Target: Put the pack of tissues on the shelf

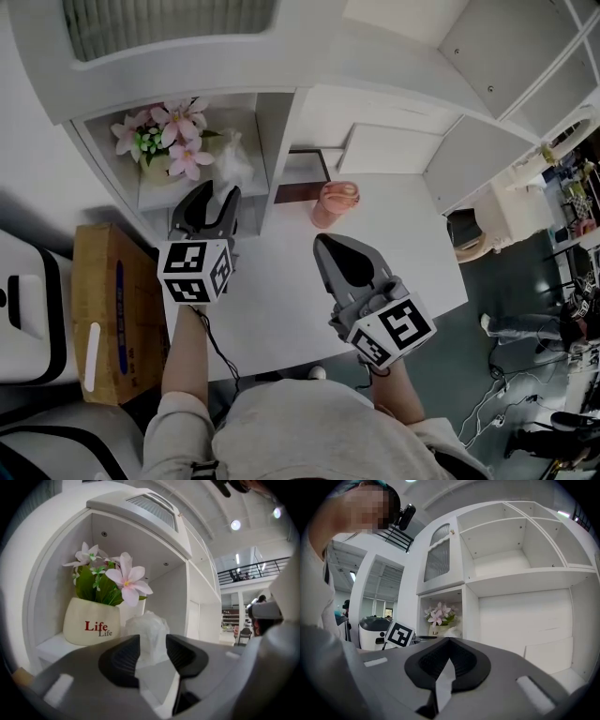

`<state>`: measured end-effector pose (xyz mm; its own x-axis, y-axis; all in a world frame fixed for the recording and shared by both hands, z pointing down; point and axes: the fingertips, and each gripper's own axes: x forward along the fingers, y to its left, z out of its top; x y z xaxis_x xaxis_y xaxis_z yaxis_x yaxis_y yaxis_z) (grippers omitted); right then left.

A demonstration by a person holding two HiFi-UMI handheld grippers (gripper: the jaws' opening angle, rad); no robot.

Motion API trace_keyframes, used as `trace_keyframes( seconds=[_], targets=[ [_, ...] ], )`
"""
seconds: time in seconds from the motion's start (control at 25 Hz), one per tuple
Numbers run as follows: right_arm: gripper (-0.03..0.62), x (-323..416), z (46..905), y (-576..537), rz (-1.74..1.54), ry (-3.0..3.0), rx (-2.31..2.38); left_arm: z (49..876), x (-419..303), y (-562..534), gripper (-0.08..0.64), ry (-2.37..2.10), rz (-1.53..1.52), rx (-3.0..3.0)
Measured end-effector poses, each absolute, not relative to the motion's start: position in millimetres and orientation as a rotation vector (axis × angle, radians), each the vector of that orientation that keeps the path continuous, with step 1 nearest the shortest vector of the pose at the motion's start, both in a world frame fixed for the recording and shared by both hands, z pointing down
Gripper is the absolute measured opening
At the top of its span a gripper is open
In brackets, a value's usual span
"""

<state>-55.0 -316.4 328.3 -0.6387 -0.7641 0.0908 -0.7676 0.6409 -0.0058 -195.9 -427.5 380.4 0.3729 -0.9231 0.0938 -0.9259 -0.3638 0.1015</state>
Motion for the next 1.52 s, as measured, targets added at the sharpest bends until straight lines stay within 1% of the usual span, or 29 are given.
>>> trace_keyframes(
  seconds=[0.08, 0.16, 0.2, 0.24, 0.32, 0.72, 1.52],
  targets=[
    [0.000, -53, 327, -312, 0.065, -2.784, 1.283, 379, -198, -421, 0.160, -1.719, 0.035, 2.475],
    [0.000, -51, 326, -306, 0.062, -2.797, 1.266, 379, -201, -411, 0.112, -1.771, 0.050, 2.454],
    [0.000, -50, 325, -304, 0.060, -2.805, 1.256, 379, -203, -406, 0.065, -1.799, 0.064, 2.443],
    [0.000, -49, 323, -301, 0.058, -2.814, 1.245, 379, -203, -401, 0.038, -1.821, 0.077, 2.434],
    [0.000, -48, 320, -296, 0.056, -2.834, 1.218, 377, -202, -389, 0.006, -1.844, 0.089, 2.422],
    [0.000, -52, 310, -262, 0.054, -2.935, 1.043, 357, -189, -317, 0.000, -1.904, 0.062, 2.385],
    [0.000, -89, 301, -185, 0.047, -3.069, 0.706, 321, -186, -175, 0.000, -2.029, -0.062, 2.303]
  ],
)
